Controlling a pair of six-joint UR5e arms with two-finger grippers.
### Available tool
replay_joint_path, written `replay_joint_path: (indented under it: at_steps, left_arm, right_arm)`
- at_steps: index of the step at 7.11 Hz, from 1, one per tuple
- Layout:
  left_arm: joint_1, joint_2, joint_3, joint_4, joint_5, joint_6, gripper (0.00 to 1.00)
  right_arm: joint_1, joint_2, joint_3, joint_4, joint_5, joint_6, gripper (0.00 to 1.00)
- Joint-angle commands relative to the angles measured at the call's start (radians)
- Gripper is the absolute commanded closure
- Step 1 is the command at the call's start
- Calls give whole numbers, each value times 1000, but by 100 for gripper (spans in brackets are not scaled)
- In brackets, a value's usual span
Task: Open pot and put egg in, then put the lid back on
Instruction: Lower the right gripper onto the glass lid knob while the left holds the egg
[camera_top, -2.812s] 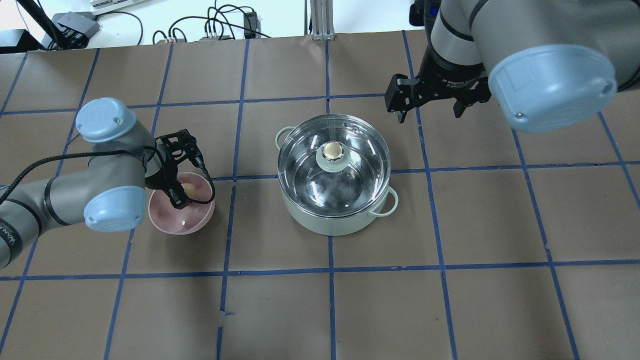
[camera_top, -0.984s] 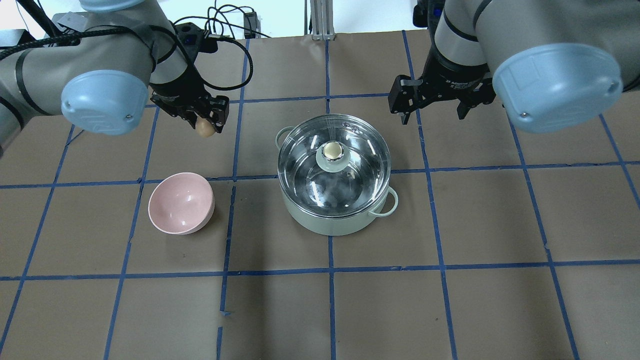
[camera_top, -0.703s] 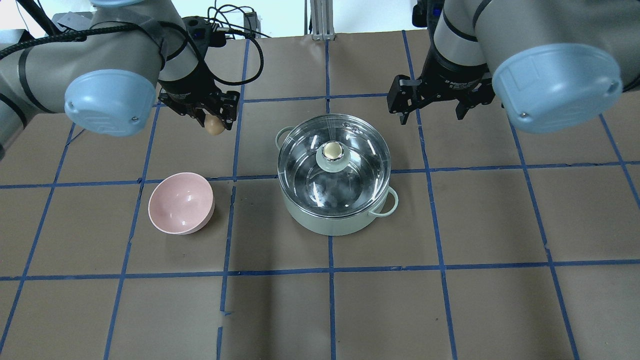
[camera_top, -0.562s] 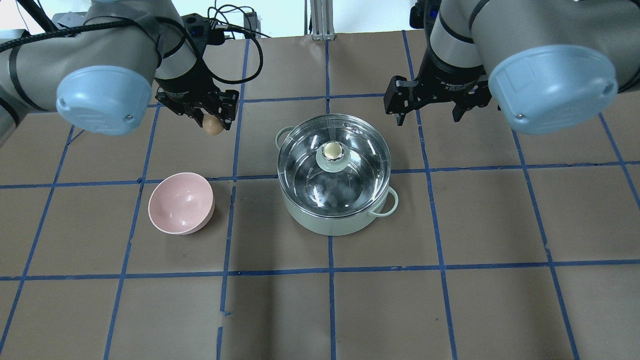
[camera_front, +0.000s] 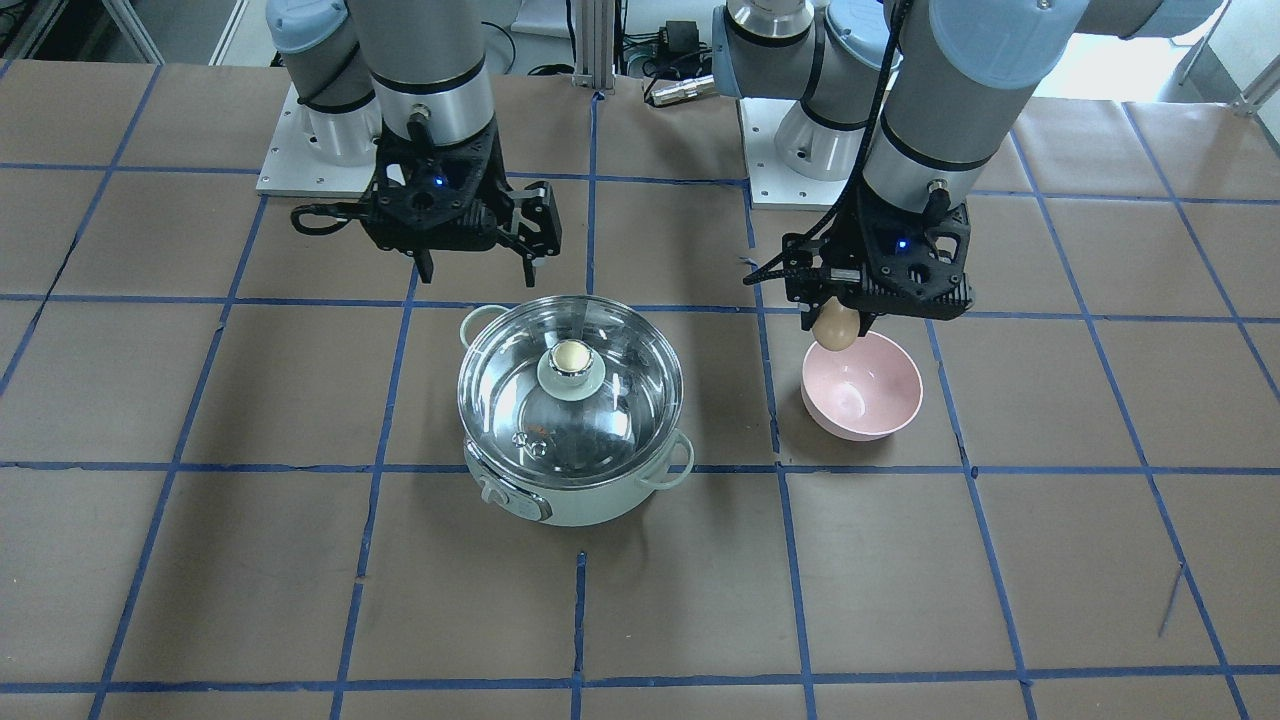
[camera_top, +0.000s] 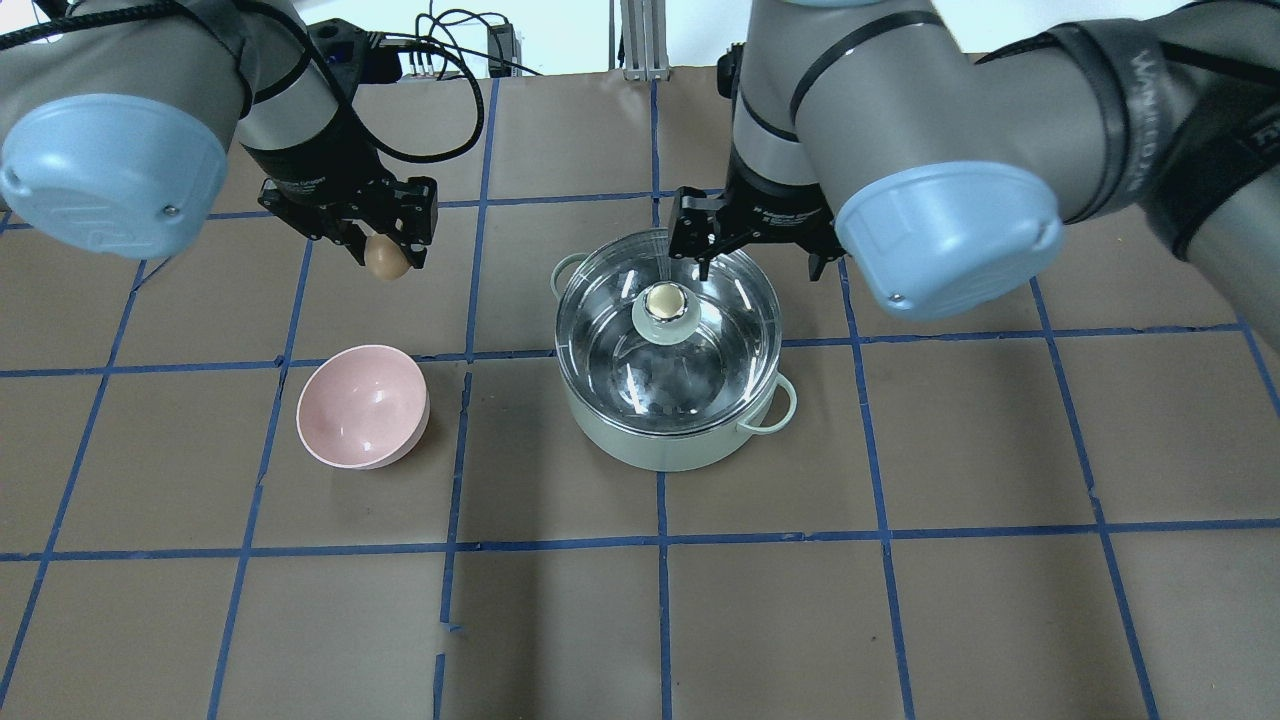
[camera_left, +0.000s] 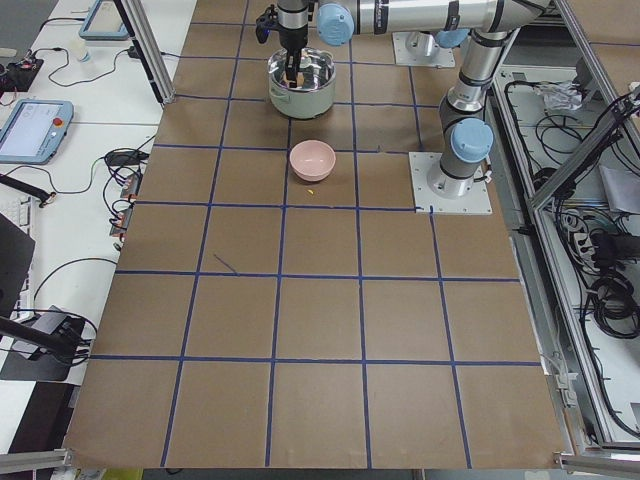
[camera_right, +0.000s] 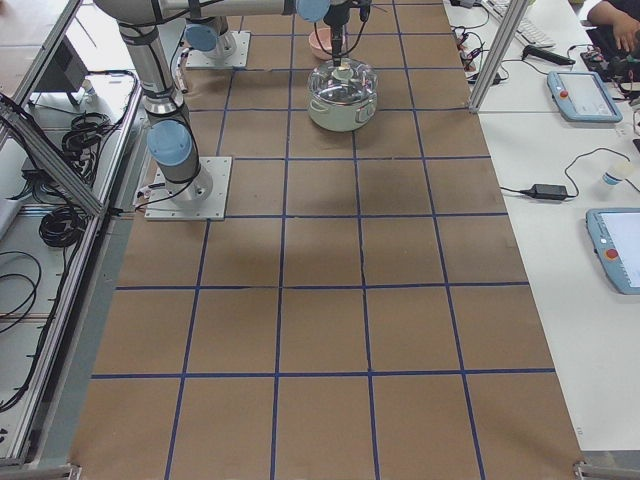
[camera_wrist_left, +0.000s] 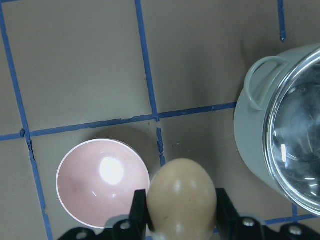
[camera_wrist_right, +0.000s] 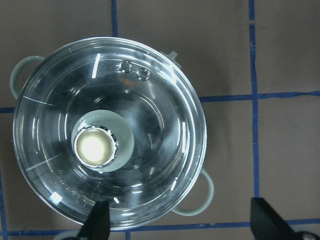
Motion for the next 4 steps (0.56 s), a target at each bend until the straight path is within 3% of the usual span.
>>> replay_joint_path:
  at_steps: [1,4]
  left_arm:
    - [2,12,-20,-10,-2,2,93]
    - [8,12,-15,-3,-5,2,93]
  right_arm:
    - [65,56,3,-76,1,99,0]
    - [125,99,44,-123,-9,164,0]
